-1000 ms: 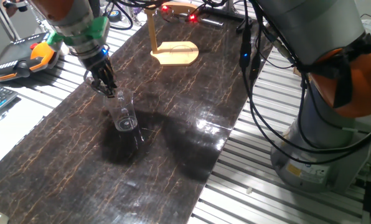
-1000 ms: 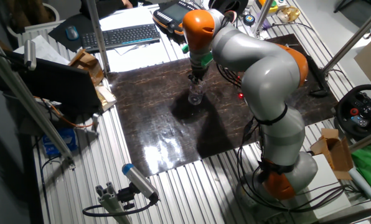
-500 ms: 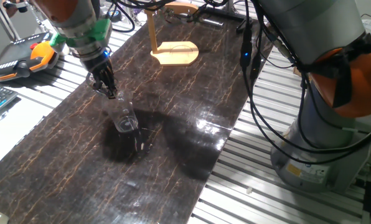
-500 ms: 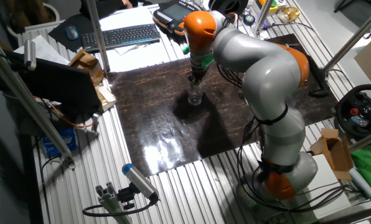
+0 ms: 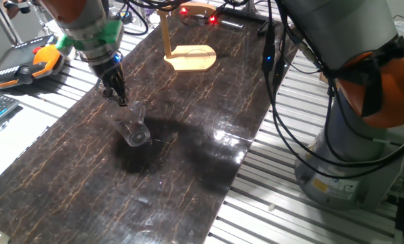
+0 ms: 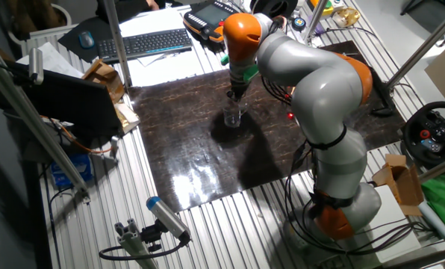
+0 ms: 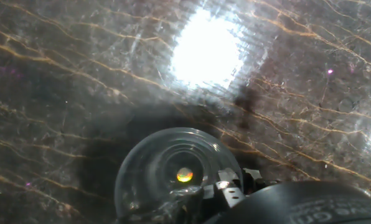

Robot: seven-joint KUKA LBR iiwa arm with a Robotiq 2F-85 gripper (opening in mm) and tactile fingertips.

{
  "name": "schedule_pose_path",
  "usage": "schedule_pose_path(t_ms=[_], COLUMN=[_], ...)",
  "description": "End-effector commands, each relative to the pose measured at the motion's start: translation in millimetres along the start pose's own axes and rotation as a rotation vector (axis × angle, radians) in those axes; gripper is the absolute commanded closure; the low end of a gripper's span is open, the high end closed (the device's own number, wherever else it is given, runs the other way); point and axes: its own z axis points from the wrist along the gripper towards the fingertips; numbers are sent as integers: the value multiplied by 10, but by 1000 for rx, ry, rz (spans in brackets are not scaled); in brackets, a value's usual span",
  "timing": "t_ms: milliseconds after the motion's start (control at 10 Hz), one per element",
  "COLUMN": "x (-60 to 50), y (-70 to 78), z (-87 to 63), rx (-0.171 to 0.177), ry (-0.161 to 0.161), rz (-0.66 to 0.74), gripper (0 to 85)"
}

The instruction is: Put the cup on the cup rack

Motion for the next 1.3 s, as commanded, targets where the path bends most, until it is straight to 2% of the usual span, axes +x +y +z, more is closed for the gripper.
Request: schedule_pose_path(t_ms=[0, 200, 500, 700, 900, 1100, 1200], x=[10, 54, 204, 396, 601, 788, 826], y=[-33, -92, -267, -469, -621, -666, -670], z=[-35, -133, -289, -364, -465, -492, -501], rx=[-15, -14, -15, 0, -12, 15, 10], ry=[-2, -3, -14, -43, -47, -66, -68], rz=[-1, -1, -1, -1, -2, 0, -1], gripper=[830, 830, 830, 830, 830, 830, 830])
